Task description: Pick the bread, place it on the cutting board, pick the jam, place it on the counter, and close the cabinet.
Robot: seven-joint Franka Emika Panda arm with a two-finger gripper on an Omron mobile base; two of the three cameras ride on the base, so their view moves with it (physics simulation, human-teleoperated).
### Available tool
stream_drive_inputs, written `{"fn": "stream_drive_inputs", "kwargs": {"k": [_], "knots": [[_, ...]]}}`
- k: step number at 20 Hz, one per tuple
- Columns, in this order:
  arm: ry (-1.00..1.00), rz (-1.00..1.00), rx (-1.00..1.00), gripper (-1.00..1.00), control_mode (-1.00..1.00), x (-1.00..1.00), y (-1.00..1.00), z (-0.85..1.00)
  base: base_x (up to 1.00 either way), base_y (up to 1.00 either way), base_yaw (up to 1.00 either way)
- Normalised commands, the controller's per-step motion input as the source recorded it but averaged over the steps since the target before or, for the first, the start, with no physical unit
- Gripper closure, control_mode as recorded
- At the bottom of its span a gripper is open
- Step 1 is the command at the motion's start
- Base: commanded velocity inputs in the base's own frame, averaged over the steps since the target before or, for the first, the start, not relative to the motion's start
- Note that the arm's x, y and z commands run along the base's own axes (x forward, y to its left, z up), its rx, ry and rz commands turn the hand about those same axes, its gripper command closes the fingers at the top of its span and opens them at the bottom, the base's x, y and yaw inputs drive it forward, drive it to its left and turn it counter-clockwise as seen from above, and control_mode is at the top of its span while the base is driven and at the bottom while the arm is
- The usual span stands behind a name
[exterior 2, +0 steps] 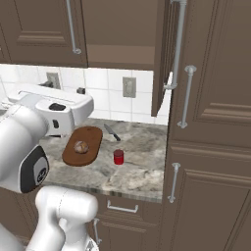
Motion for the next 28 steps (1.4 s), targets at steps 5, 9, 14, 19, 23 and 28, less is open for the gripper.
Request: {"fn": "stream_drive_inputs", "kwargs": {"k": [5,9,14,19,23,28], "knots": [[0.00,0.00,0.00,-1.00,-1.00,-0.29,-0.13,0.02,0.00,0.00,0.00],[0.00,0.00,0.00,-1.00,-1.00,-0.31,-0.13,0.03,0.00,0.00,0.00],[0.00,0.00,0.00,-1.00,-1.00,-0.30,-0.09,0.00,0.00,0.00,0.00],[0.00,-0.01,0.00,-1.00,-1.00,-0.19,-0.08,0.00,0.00,0.00,0.00],[0.00,-0.03,0.00,-1.00,-1.00,-0.17,-0.14,0.00,0.00,0.00,0.00],[0.00,-0.04,0.00,-1.00,-1.00,-0.12,-0.22,0.00,0.00,0.00,0.00]]}}
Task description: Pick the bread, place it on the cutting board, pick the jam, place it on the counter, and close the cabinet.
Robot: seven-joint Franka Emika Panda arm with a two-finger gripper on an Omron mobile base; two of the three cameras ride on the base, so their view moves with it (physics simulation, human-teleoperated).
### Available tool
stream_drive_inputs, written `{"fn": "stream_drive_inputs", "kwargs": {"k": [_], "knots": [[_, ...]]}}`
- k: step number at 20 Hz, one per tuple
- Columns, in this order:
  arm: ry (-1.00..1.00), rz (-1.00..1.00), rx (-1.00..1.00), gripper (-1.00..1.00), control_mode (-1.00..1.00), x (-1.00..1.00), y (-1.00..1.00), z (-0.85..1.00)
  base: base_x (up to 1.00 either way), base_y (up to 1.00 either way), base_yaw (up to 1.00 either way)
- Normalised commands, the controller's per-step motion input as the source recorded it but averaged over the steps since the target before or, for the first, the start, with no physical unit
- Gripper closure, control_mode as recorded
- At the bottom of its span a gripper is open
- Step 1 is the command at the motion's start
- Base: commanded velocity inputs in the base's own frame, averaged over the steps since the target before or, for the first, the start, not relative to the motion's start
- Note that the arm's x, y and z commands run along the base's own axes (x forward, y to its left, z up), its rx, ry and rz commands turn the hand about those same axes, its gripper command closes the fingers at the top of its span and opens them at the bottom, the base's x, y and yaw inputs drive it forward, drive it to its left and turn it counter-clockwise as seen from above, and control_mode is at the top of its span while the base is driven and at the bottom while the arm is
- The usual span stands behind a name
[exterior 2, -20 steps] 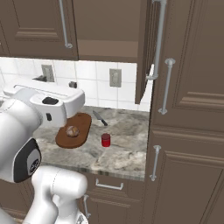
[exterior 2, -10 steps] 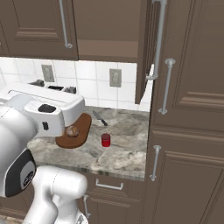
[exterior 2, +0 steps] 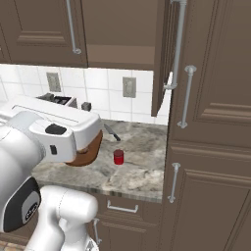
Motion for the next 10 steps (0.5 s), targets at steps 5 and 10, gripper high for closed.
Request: {"fn": "stream_drive_inputs", "kwargs": {"k": [5,10], "knots": [[0.00,-0.04,0.00,-1.00,-1.00,-0.10,-0.20,0.00,0.00,0.00,0.00],[0.00,-0.03,0.00,-1.00,-1.00,-0.10,-0.18,0.00,0.00,0.00,0.00]]}}
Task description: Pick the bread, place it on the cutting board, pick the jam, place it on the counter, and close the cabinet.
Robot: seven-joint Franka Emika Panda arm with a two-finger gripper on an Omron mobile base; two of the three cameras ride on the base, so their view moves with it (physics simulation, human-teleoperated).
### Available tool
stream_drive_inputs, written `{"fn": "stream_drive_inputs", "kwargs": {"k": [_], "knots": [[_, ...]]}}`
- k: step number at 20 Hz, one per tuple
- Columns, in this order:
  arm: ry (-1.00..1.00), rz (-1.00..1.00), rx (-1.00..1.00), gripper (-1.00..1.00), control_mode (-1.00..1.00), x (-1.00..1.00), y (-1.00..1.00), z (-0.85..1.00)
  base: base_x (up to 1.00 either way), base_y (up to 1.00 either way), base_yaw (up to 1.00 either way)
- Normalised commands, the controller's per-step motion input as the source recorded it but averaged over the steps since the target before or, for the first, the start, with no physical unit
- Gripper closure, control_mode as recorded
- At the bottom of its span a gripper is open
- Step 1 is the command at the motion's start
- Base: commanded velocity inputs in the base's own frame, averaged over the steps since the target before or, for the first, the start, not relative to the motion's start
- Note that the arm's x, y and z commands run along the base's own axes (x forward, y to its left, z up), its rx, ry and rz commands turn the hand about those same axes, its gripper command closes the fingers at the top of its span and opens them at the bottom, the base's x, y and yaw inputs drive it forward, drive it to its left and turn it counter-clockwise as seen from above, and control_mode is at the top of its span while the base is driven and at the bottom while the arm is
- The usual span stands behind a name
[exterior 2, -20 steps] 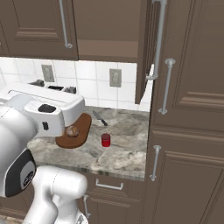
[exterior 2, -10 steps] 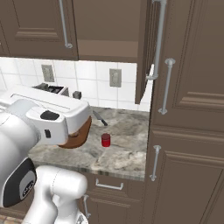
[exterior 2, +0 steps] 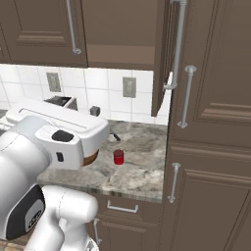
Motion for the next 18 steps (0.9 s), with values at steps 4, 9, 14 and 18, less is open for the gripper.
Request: {"fn": "stream_drive_inputs", "kwargs": {"k": [4,9,14,18], "knots": [[0.00,-0.03,0.00,-1.00,-1.00,-0.11,-0.17,0.00,0.00,0.00,0.00],[0.00,-0.03,0.00,-1.00,-1.00,-0.09,-0.15,0.00,0.00,0.00,0.00],[0.00,-0.03,0.00,-1.00,-1.00,-0.04,-0.12,0.00,0.00,0.00,0.00],[0.00,-0.02,0.00,-1.00,-1.00,-0.04,-0.14,0.00,0.00,0.00,0.00]]}}
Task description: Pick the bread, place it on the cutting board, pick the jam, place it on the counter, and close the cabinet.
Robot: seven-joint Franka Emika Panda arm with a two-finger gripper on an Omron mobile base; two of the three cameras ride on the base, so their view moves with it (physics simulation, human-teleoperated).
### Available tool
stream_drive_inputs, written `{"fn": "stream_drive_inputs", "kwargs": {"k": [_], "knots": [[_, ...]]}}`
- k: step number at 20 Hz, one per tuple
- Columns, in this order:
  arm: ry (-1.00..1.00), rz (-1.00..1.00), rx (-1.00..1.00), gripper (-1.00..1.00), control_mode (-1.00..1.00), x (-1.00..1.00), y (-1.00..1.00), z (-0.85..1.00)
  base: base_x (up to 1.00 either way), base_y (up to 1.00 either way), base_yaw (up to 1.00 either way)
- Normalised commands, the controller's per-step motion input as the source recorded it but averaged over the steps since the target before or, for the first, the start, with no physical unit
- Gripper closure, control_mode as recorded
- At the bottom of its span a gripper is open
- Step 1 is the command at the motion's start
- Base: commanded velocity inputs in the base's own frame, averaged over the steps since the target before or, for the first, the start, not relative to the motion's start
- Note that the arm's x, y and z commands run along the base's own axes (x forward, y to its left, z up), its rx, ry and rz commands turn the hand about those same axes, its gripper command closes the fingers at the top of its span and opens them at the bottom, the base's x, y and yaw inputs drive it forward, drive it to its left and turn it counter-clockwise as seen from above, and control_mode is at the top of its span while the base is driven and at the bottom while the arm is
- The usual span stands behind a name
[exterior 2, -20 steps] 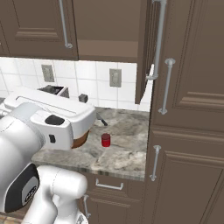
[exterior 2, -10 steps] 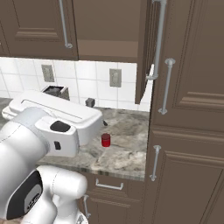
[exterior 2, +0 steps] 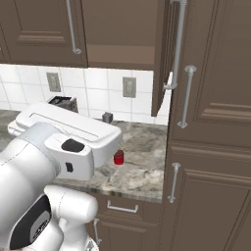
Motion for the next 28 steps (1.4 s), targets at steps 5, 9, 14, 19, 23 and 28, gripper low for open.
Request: {"fn": "stream_drive_inputs", "kwargs": {"k": [5,9,14,19,23,28], "knots": [[0.00,-0.01,0.00,-1.00,-1.00,-0.03,-0.16,0.00,0.00,0.00,0.00],[0.00,0.00,0.00,-1.00,-1.00,0.00,-0.15,0.00,0.00,0.00,0.00],[0.00,0.00,0.00,-1.00,-1.00,0.00,-0.15,0.00,0.00,0.00,0.00],[0.00,0.00,0.00,-1.00,-1.00,0.00,-0.15,0.00,0.00,0.00,0.00],[0.00,0.00,0.00,-1.00,-1.00,0.00,-0.11,0.00,0.00,0.00,0.00],[0.00,0.00,0.00,-1.00,-1.00,0.00,-0.10,0.00,0.00,0.00,0.00]]}}
